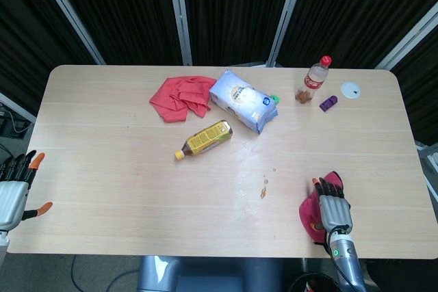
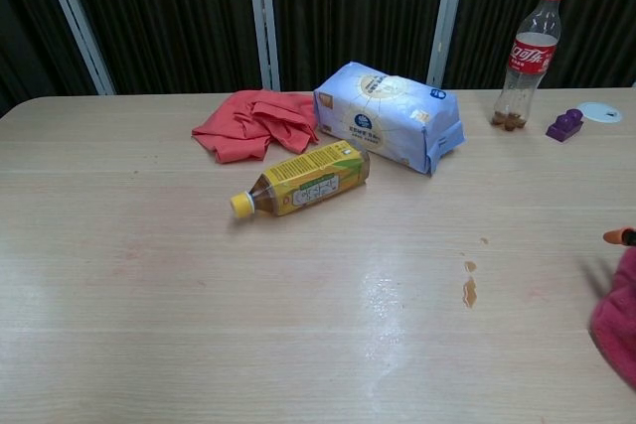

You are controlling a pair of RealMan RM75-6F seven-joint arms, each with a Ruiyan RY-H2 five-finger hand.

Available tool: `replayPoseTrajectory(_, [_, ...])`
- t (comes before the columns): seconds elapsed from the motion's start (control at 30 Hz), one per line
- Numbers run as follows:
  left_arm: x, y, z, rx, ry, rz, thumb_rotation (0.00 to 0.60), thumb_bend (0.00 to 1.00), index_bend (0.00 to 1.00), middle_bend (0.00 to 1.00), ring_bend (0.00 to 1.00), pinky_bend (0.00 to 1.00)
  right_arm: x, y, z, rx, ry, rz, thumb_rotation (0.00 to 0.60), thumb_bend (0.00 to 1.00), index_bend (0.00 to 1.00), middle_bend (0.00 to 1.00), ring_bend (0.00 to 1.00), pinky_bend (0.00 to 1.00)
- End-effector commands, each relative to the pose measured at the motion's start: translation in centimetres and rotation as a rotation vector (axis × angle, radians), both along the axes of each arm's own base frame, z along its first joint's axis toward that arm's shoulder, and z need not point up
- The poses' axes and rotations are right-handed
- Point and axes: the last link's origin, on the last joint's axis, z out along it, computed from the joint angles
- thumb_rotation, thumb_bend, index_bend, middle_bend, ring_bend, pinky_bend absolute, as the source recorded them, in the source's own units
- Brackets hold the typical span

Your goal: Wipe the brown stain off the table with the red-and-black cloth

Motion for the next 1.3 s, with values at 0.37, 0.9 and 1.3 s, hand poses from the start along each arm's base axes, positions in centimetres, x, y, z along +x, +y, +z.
replayPoseTrajectory(0.37, [0.0, 0.0, 0.0, -0.002, -0.006, 0.006, 0.556, 0.0, 0.0, 0.0, 0.0, 0.0, -2.5, -1.9, 1.2, -0.056, 0.081, -0.057, 0.6, 0.19, 0.07, 0.01, 0.0, 0.1])
replayPoseTrajectory(0.9, [0.0, 0.0, -0.1, 0.003, -0.016, 0.014, 0.559, 0.0, 0.0, 0.0, 0.0, 0.0, -1.7, -2.7, 1.5, -0.102, 0.044, 0.01, 0.6, 0.36, 0.73, 0.66, 0.57, 0.72])
replayPoseTrajectory(1.3, [0.0, 0.1, 0.0, 0.009, -0.02, 0.016, 0.558, 0.0, 0.0, 0.0, 0.0, 0.0, 5.7, -4.8, -2.0, -0.093, -0.089, 0.174, 0.6, 0.38, 0.76, 0.68, 0.59, 0.77])
